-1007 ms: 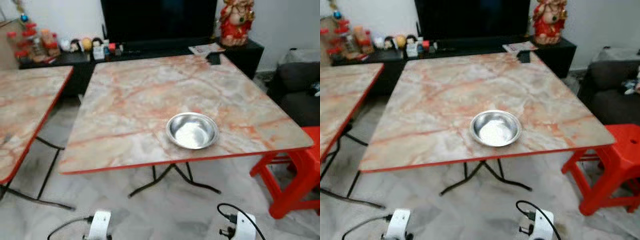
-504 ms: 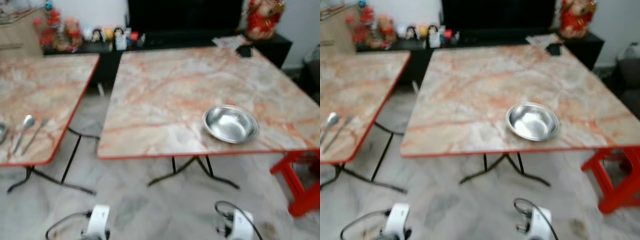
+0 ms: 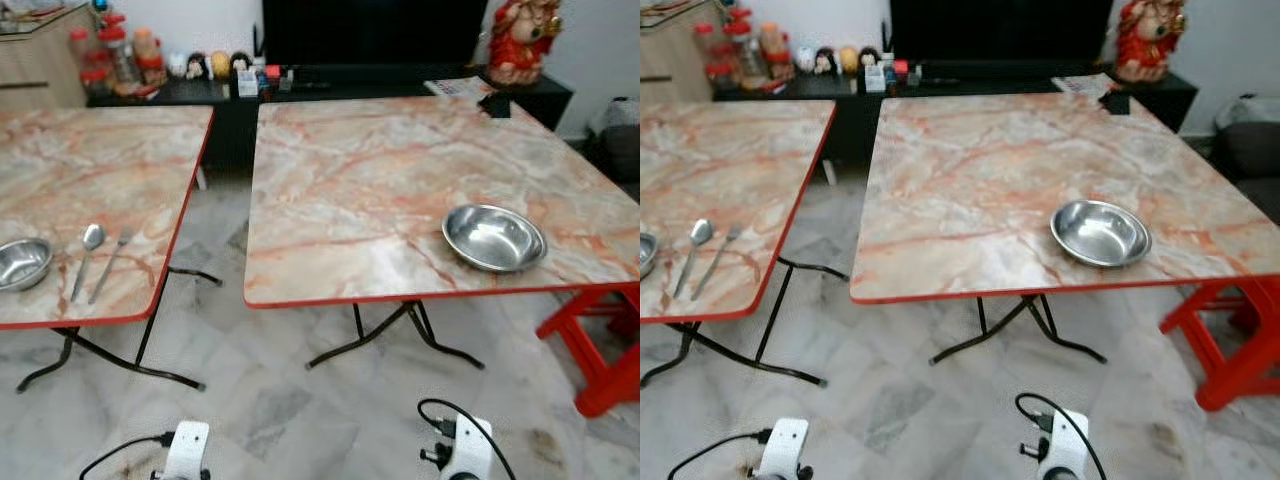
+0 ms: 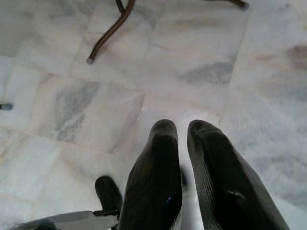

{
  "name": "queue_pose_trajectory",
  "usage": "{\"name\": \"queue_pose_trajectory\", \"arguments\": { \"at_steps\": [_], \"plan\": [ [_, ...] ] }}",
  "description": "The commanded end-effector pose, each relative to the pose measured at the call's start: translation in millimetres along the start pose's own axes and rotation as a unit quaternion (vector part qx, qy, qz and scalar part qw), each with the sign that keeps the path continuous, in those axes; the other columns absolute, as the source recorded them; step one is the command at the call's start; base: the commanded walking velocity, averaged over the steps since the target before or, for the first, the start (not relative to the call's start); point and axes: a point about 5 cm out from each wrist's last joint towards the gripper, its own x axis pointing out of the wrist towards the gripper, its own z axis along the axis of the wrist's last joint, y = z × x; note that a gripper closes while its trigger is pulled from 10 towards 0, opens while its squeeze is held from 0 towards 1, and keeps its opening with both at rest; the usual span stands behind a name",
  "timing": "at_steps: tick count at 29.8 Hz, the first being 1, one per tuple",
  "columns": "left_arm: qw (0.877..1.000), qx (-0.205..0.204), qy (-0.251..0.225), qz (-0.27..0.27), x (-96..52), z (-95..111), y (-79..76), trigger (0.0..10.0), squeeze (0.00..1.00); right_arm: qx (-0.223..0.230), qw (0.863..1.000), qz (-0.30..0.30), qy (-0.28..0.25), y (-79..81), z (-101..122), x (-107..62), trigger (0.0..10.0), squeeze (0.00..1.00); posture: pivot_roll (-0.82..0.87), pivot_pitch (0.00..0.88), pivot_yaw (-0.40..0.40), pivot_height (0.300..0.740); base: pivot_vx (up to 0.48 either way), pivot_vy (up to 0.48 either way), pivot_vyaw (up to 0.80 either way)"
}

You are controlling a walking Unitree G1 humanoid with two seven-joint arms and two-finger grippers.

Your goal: Setting the table

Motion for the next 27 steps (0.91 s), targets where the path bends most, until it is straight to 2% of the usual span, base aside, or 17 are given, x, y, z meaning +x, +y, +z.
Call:
{"name": "queue_pose_trajectory", "arguments": {
  "at_steps": [1, 27],
  "plan": [
    [1.0, -0.003, 0.002, -0.001, 0.4, 0.1, -3.3, 10.0, 0.0, 0.003, 1.0, -0.009, 0.001, -6.2, -0.5, -0.4, 10.0, 0.0, -0.03, 0.0, 0.033, 0.74, 0.0, 0.315, 0.0],
    [1.0, 0.006, 0.003, 0.0, 0.0, -0.4, 0.6, 10.0, 0.0, -0.002, 1.0, -0.003, 0.002, -3.1, -2.1, -0.7, 10.0, 0.0, -0.03, 0.0, 0.042, 0.74, 0.0, 0.311, 0.0]
  ]
}}
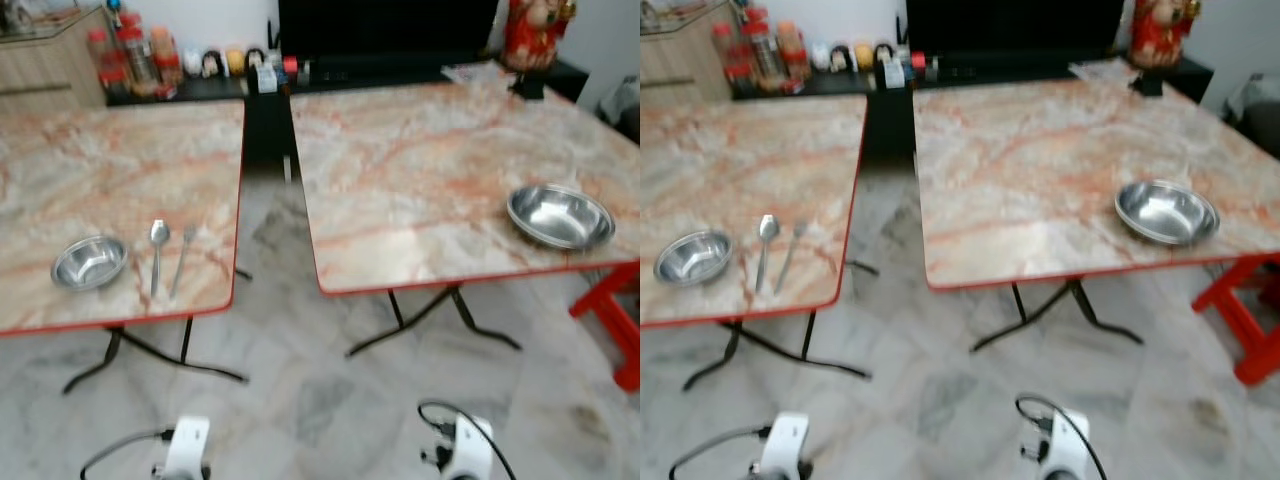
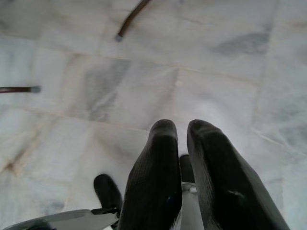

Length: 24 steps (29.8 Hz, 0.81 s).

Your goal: Setting the table

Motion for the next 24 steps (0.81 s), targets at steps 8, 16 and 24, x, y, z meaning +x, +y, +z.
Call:
{"name": "queue_pose_trajectory", "arguments": {
  "at_steps": [8, 16, 24],
  "plan": [
    [1.0, 0.003, 0.011, 0.003, -1.0, -6.2, 3.7, 10.0, 0.0, 0.005, 1.0, 0.002, 0.002, 2.2, -2.3, -0.6, 10.0, 0.0, -0.03, 0.0, 0.04, 0.74, 0.0, 0.366, 0.0],
    [1.0, 0.0, 0.009, 0.004, -0.9, -5.6, 3.7, 10.0, 0.0, 0.006, 1.0, 0.002, 0.002, 2.2, -2.0, -0.4, 10.0, 0.0, -0.02, 0.0, 0.036, 0.74, 0.0, 0.354, 0.0],
    [1.0, -0.003, 0.008, 0.005, -0.8, -5.1, 4.1, 10.0, 0.0, 0.007, 1.0, 0.003, 0.001, 3.9, -0.3, 0.1, 10.0, 0.0, -0.02, 0.0, 0.035, 0.74, 0.0, 0.356, 0.0]
  ]
}}
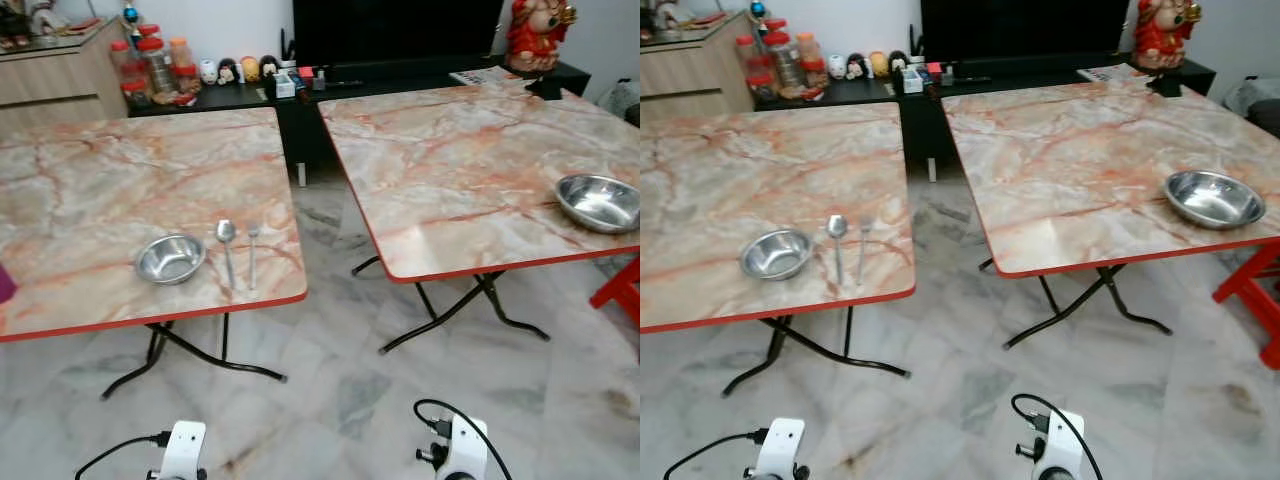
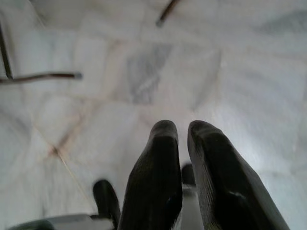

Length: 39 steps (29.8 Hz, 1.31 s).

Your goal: Setting the table

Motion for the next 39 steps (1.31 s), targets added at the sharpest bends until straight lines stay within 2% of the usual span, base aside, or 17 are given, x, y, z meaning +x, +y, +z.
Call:
{"name": "queue_pose_trajectory", "arguments": {
  "at_steps": [1, 26, 33, 39],
  "plan": [
    [1.0, -0.001, 0.004, 0.006, -0.4, -2, 3.2, 10.0, 0.0, 0.004, 1.0, 0.002, -0.002, 2.3, 2, 0.7, 10.0, 0.0, -0.02, 0.0, 0.034, 0.74, 0.0, 0.352, 0.0],
    [1.0, 0.0, 0.0, 0.0, 0.2, 1, -0.6, 10.0, 0.0, 0.001, 1.0, 0.002, -0.004, 2.7, 4, 1.1, 10.0, 0.0, -0.01, 0.0, 0.03, 0.74, 0.0, 0.324, 0.0],
    [0.999, 0.016, -0.039, -0.006, 1.5, 19, -5.4, 10.0, 0.0, 0.001, 1.0, 0.002, -0.003, 1.8, 3, 1.0, 10.0, 0.0, -0.01, 0.0, 0.024, 0.74, 0.0, 0.0, 0.0],
    [0.998, 0.012, -0.06, -0.008, 2.2, 31, -8.2, 10.0, 0.0, 0.0, 1.0, 0.004, -0.004, 2.7, 4, 1.3, 10.0, 0.0, 0.0, 0.0, 0.019, 0.74, 0.0, 0.0, 0.0]
  ]
}}
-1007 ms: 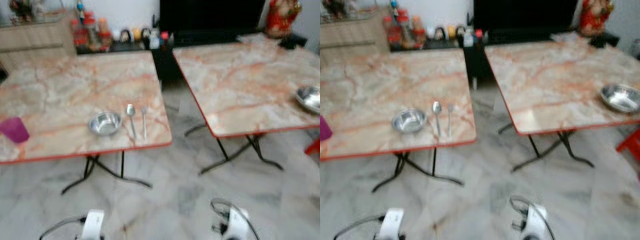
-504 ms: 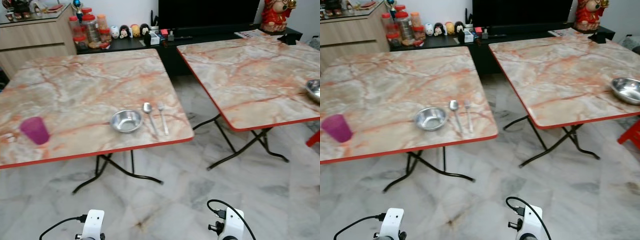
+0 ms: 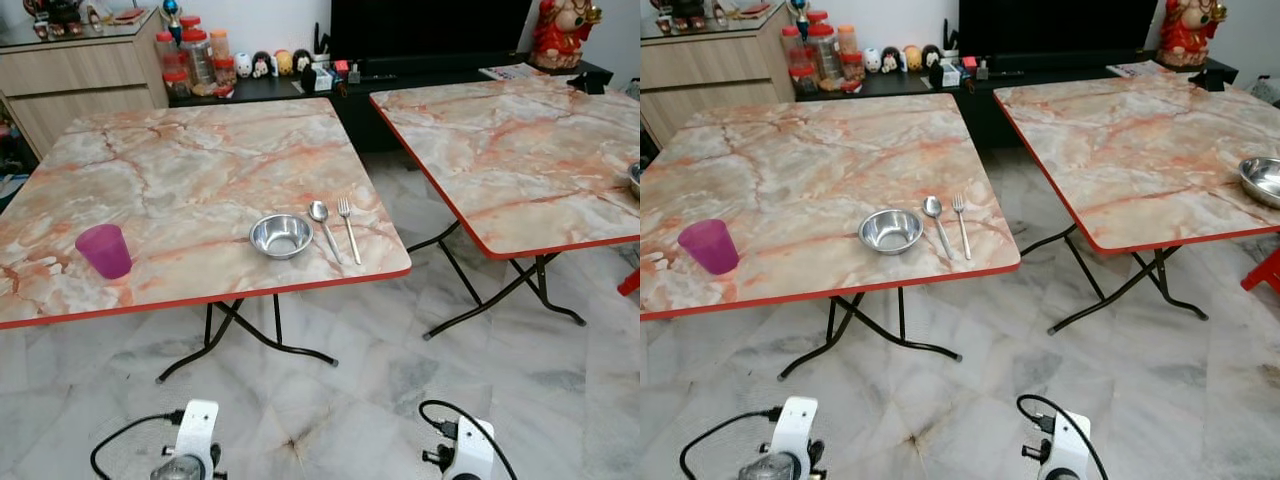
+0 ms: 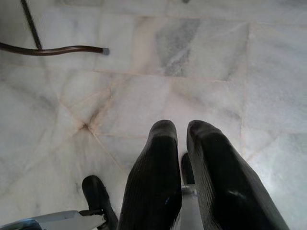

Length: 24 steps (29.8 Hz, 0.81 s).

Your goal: Setting the table

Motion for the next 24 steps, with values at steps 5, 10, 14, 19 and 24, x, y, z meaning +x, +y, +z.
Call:
{"name": "queue_pose_trajectory", "arguments": {
  "at_steps": [5, 10, 14, 19, 24],
  "plan": [
    [1.0, 0.01, -0.005, 0.005, 0.1, 2, 1.0, 10.0, 0.0, 0.002, 1.0, 0.002, -0.002, 0.8, 1, 0.4, 10.0, 0.0, 0.0, 0.0, 0.029, 0.74, 0.0, 0.0, 0.0],
    [1.0, 0.016, -0.006, 0.014, -0.6, 0, 4.6, 10.0, 0.0, 0.003, 1.0, 0.001, -0.001, 0.7, 0, -0.1, 10.0, 0.0, 0.0, 0.0, 0.03, 0.74, 0.0, 0.0, 0.0],
    [1.0, 0.014, -0.002, 0.016, -0.8, -2, 5.5, 10.0, 0.0, 0.005, 1.0, 0.001, 0.001, 0.5, -1, -0.4, 10.0, 0.0, 0.0, 0.0, 0.031, 0.74, 0.0, 0.0, 0.0],
    [1.0, 0.003, 0.01, 0.005, -1.7, -9, 1.6, 10.0, 0.0, 0.005, 1.0, 0.001, 0.001, 0.8, -1, -0.4, 10.0, 0.0, 0.0, 0.0, 0.033, 0.74, 0.0, 0.0, 0.0],
    [1.0, -0.002, 0.016, 0.011, -2.7, -13, 3.7, 10.0, 0.0, 0.004, 1.0, 0.001, 0.0, 0.5, 0, 0.0, 10.0, 0.0, 0.0, 0.0, 0.03, 0.74, 0.0, 0.0, 0.0]
  ]
}}
